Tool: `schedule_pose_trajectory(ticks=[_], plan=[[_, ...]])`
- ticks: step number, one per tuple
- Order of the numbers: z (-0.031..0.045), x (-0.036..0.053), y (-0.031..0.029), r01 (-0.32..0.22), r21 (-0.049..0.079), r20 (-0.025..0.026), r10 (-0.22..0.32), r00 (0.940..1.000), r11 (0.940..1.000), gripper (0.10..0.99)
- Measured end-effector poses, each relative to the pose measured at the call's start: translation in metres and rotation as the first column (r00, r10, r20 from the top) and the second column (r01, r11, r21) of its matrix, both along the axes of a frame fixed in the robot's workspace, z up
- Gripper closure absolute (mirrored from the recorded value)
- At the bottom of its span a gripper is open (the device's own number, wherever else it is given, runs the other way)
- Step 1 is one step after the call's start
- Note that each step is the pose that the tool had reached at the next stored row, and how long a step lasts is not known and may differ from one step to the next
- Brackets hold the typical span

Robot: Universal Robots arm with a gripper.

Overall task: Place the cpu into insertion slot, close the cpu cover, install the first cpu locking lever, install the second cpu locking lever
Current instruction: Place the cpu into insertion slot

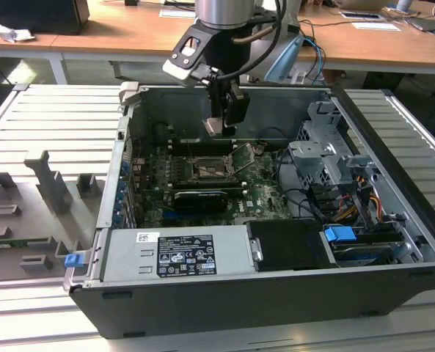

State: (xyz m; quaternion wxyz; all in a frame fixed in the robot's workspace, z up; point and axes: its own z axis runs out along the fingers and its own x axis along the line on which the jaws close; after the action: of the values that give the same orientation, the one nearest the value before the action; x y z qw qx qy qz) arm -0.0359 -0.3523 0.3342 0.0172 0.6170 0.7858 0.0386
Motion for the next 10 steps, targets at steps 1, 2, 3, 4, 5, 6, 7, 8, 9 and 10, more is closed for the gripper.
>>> schedule_pose_trajectory(ticks=[1,2,3,4,5,6,7,8,9,10], plan=[[-0.0004,0.0,0.0,0.011,0.0,-0.0004,-0.011,0.9999,0.9999,0.549],[-0.0006,0.0,0.0,0.015,0.0,-0.0007,-0.015,0.9999,0.9999,0.549],[-0.0008,0.0,0.0,0.018,0.0,-0.0008,-0.018,0.9998,0.9998,0.549],[-0.001,0.0,0.0,0.02,0.0,-0.0008,-0.02,0.9998,0.9998,0.549],[-0.0013,0.0,0.0,0.023,0.0,-0.0009,-0.023,0.9997,0.9997,0.549],[-0.0014,0.0,0.0,0.025,0.0,-0.001,-0.025,0.9997,0.9997,0.549],[-0.0016,0.0,0.0,0.026,0.0,-0.001,-0.026,0.9997,0.9997,0.549],[-0.0017,0.0,0.0,0.028,0.0,-0.001,-0.028,0.9996,0.9996,0.549],[-0.0018,0.0,0.0,0.03,0.0,-0.001,-0.03,0.9996,0.9996,0.549],[-0.0022,0.0,0.0,0.039,0.0,-0.001,-0.039,0.9992,0.9992,0.549]])
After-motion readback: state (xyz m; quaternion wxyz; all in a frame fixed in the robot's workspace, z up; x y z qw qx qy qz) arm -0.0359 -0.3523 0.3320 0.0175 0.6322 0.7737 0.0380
